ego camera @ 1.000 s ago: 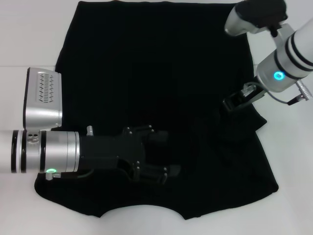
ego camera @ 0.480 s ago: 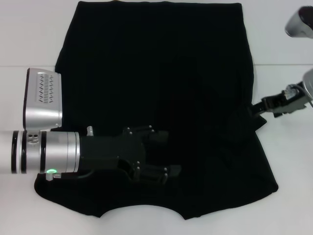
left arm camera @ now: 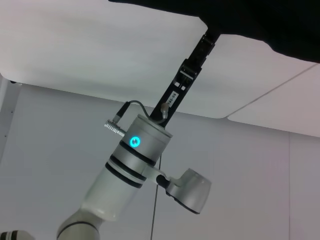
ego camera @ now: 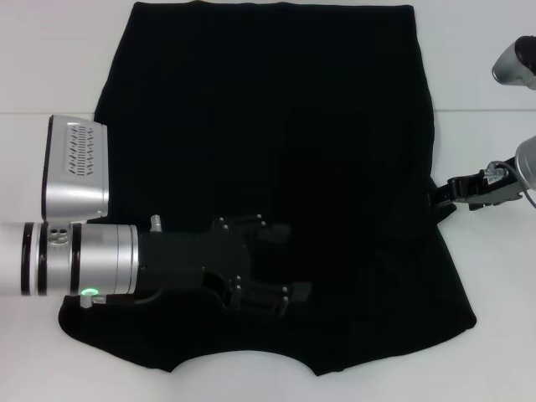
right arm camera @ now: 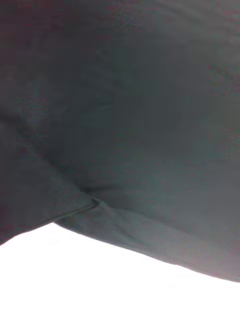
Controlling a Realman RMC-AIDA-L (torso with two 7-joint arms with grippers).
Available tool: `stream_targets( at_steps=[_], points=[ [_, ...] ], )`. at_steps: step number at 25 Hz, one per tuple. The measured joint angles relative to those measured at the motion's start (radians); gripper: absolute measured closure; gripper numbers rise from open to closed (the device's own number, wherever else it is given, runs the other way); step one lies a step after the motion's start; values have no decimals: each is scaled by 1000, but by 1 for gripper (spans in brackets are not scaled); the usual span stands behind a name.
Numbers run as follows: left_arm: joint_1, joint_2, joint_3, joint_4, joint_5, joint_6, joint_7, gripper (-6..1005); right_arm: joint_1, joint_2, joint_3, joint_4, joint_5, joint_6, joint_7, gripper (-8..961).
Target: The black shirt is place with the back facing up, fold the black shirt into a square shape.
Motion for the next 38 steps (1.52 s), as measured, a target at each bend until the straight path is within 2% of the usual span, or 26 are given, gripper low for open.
stream_targets(
  at_steps=[7, 12, 17, 29, 38],
  points=[
    [-2, 2, 0, 0, 0, 0, 0, 81, 1, 15, -4, 5, 2, 40, -3, 131],
    [-2, 3, 0, 0, -1, 0, 0, 81, 2, 18, -2, 6, 2, 40, -4, 148],
    [-2, 3, -1, 0, -4, 0, 0, 81, -1, 17, -5, 9, 2, 48, -4, 373],
    [-2, 5, -2, 0, -5, -4, -3, 81, -4, 19, -8, 31, -3, 91, -5, 472],
    [-4, 5, -1, 0, -5, -9, -3, 82, -1, 28, -3, 27, 2, 82, -28, 542]
  ],
)
